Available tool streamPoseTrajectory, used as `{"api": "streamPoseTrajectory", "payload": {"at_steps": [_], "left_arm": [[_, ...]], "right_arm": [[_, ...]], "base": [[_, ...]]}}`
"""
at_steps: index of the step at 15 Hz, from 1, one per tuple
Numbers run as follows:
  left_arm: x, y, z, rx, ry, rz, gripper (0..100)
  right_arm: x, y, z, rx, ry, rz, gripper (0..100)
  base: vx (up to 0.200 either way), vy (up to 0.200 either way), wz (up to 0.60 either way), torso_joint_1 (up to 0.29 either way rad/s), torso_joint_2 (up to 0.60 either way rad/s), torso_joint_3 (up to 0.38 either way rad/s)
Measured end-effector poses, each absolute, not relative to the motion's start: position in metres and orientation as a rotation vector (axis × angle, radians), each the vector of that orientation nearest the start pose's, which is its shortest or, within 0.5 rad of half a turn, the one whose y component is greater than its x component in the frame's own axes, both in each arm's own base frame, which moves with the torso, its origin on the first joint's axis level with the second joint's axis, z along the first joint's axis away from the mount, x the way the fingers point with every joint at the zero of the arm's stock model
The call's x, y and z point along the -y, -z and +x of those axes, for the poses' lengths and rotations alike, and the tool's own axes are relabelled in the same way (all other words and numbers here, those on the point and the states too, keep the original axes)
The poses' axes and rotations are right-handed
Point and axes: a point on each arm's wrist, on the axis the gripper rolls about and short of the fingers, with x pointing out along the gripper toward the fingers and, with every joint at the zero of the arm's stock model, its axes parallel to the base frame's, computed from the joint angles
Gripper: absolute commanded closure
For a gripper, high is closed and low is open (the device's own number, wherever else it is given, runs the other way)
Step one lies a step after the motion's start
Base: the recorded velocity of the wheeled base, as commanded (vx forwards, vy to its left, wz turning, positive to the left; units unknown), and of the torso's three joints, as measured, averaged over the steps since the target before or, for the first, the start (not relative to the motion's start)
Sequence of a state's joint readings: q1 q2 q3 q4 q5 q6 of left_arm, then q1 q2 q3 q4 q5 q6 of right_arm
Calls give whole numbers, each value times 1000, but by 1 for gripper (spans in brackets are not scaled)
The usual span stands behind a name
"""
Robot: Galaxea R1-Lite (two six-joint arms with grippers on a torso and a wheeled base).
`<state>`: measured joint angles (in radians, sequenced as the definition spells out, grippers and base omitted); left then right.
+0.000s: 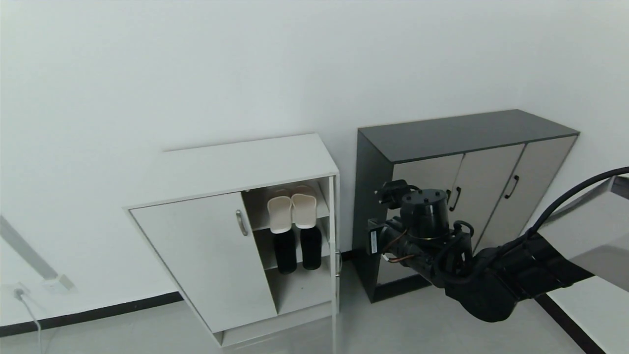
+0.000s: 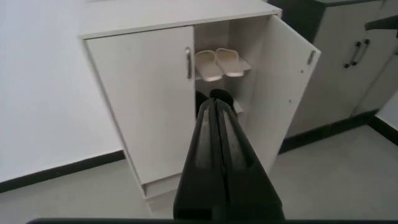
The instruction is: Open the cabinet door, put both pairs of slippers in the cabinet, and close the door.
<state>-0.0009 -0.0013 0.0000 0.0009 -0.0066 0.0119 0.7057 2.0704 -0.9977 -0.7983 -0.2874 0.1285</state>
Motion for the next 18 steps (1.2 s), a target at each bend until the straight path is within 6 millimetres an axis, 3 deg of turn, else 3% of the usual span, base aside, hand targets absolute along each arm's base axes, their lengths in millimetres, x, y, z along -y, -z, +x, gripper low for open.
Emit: {"api": "streamPoseTrajectory", "payload": {"at_steps": [6, 11, 18], "left_arm": [[0, -75, -23, -2, 10, 12, 100], [0, -75, -23, -1, 8, 12, 100], [0, -75, -23, -1, 9, 11, 100]], "right_arm": [[-248, -119, 303, -258, -396, 0, 100], [-229, -120, 317, -245, -343, -39, 100], [-210, -100, 332, -292, -296, -110, 100]], "base": [[0, 0, 0, 0, 0, 0], [0, 0, 0, 0, 0, 0], [0, 0, 0, 0, 0, 0]]}}
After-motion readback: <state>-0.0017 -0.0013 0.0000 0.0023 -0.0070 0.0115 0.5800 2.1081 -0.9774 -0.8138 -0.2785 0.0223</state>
